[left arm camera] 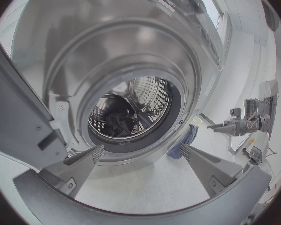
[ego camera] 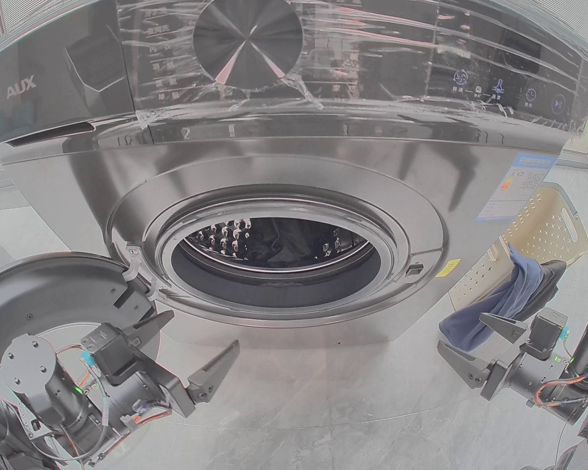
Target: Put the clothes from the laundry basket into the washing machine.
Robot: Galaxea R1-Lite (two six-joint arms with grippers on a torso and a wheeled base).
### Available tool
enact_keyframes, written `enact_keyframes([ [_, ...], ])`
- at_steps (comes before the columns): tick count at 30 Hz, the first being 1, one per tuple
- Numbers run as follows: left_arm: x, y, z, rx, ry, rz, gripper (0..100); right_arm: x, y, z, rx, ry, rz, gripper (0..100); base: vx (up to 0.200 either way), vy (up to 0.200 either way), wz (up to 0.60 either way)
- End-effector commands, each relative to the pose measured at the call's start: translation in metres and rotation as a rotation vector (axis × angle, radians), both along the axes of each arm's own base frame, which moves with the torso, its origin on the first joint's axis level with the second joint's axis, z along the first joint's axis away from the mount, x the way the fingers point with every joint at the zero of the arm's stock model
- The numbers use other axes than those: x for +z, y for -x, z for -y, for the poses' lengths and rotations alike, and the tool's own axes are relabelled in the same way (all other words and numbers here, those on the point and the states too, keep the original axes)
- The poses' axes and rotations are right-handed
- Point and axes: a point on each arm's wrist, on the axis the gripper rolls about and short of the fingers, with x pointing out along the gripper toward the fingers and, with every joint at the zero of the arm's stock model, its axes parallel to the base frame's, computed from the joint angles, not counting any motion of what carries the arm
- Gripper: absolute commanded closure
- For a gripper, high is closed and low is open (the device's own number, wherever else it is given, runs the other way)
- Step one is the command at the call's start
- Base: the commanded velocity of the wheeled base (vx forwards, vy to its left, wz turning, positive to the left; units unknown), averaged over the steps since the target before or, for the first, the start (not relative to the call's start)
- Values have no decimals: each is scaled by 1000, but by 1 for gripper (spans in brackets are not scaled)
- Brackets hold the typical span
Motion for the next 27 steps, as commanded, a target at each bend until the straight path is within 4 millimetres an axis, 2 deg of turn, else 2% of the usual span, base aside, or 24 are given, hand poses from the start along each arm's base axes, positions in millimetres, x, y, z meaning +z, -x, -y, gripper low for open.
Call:
enact_keyframes([
  [1,20,15,-23,37,40,78,0,14,25,23,-27,-26,43,0,-200,0,0],
  [5,24,25,-32,40,34,77,0,14,33,32,-46,-25,33,0,-200,0,0],
  [7,31,42,-47,40,41,82,0,18,42,45,-104,-33,58,0,-200,0,0],
  [15,29,69,-81,113,29,72,0,17,68,72,-225,15,103,0,-200,0,0],
  [25,8,107,-113,253,1,28,0,14,94,89,-362,-14,170,0,-200,0,0],
  [27,3,115,-116,260,3,31,0,12,100,91,-358,-20,185,0,0,0,0],
])
